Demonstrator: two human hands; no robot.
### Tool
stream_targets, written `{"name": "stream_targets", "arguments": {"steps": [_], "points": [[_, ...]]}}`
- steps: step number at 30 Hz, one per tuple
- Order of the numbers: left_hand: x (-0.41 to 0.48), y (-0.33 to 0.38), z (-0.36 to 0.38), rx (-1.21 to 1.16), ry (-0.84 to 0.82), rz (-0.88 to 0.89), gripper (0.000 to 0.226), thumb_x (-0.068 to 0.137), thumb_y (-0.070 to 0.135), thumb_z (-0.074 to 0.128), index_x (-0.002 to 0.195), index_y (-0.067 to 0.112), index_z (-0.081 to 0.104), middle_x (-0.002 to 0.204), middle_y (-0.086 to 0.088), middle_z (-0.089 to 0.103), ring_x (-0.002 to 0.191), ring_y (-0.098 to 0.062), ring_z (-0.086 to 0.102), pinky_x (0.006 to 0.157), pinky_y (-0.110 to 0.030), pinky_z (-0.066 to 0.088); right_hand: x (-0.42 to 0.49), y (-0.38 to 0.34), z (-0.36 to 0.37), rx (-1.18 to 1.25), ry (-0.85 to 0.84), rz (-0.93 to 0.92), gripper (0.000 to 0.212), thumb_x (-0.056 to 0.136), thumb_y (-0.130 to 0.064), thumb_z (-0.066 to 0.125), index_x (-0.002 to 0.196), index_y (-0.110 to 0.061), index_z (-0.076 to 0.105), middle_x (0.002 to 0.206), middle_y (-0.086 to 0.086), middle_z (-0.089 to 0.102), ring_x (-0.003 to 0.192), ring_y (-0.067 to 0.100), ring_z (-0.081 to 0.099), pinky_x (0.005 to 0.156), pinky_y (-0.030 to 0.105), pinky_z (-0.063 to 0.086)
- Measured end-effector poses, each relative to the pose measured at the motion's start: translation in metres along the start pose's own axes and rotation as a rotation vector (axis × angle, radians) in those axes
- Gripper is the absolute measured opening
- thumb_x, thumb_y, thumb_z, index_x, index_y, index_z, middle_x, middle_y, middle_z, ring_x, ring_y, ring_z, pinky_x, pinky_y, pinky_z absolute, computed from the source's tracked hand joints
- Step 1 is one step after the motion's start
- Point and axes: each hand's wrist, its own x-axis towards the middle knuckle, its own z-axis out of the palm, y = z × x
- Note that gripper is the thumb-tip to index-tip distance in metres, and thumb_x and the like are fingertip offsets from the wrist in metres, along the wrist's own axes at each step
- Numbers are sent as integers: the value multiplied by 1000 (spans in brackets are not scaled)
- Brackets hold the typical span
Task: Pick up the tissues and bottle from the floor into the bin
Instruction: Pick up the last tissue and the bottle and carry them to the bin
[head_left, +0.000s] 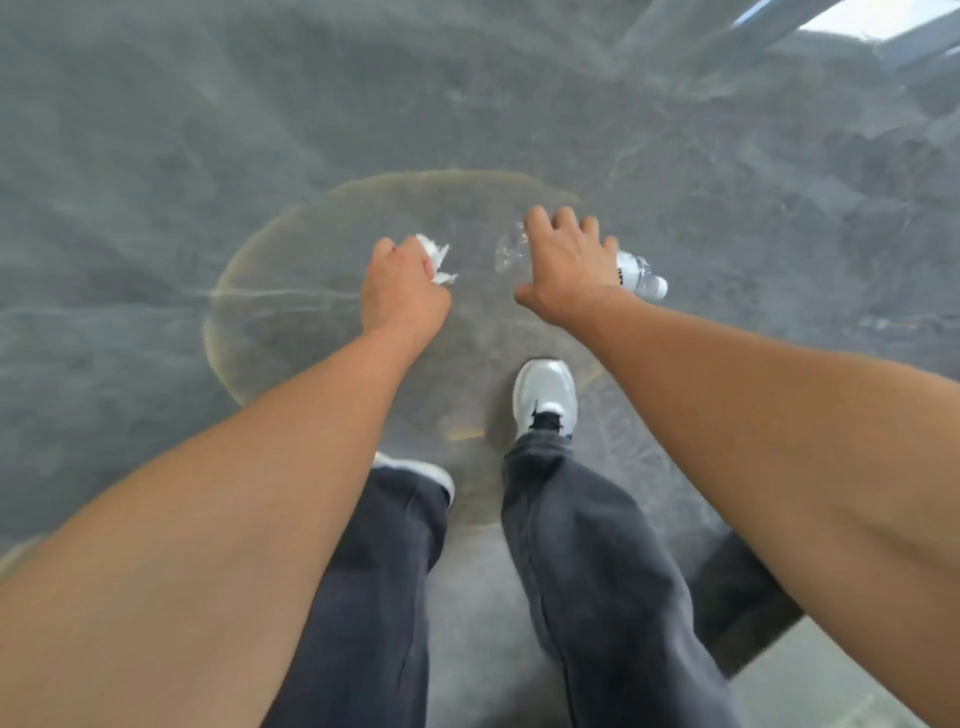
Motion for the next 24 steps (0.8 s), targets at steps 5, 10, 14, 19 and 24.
{"name": "stream_targets", "arguments": {"steps": [5, 10, 14, 19, 24], "points": [[-72, -43, -110, -92, 35, -110, 21, 69, 2, 48, 83, 12, 61, 106, -19, 55, 95, -36, 56, 84, -37, 46, -81, -124, -48, -35, -37, -123, 67, 71, -29, 73, 125, -15, 37, 125, 12, 47, 116, 38, 44, 91, 51, 37], [-151, -108, -199, -194, 102, -227, 15, 70, 5, 52, 75, 19, 54, 103, -16, 56, 91, -35, 55, 72, -31, 38, -166, -231, -78, -222, -30, -266, 63, 71, -28, 72, 122, -15, 37, 123, 11, 49, 114, 38, 47, 89, 49, 39], [-207, -178, -245, -336, 201, -374, 17, 69, 4, 52, 74, 20, 53, 92, -8, 48, 80, -31, 51, 68, -30, 35, -219, -306, -74, -331, -27, -356, 55, 74, -24, 69, 120, -17, 39, 121, 10, 50, 111, 36, 48, 90, 48, 39], [-281, -261, -290, -401, 291, -518, 21, 71, 1, 52, 73, 22, 51, 90, -2, 42, 77, -27, 46, 68, -32, 38, -278, -395, -63, -479, -17, -531, 58, 74, -25, 68, 123, -17, 39, 124, 10, 50, 113, 38, 48, 94, 51, 39], [-353, -327, -360, -468, 418, -622, 22, 70, 0, 50, 78, 20, 52, 97, -7, 48, 82, -32, 52, 69, -32, 38, -345, -511, -68, -649, 28, -819, 63, 71, -28, 71, 125, -18, 39, 121, 9, 51, 112, 37, 48, 93, 52, 38]]}}
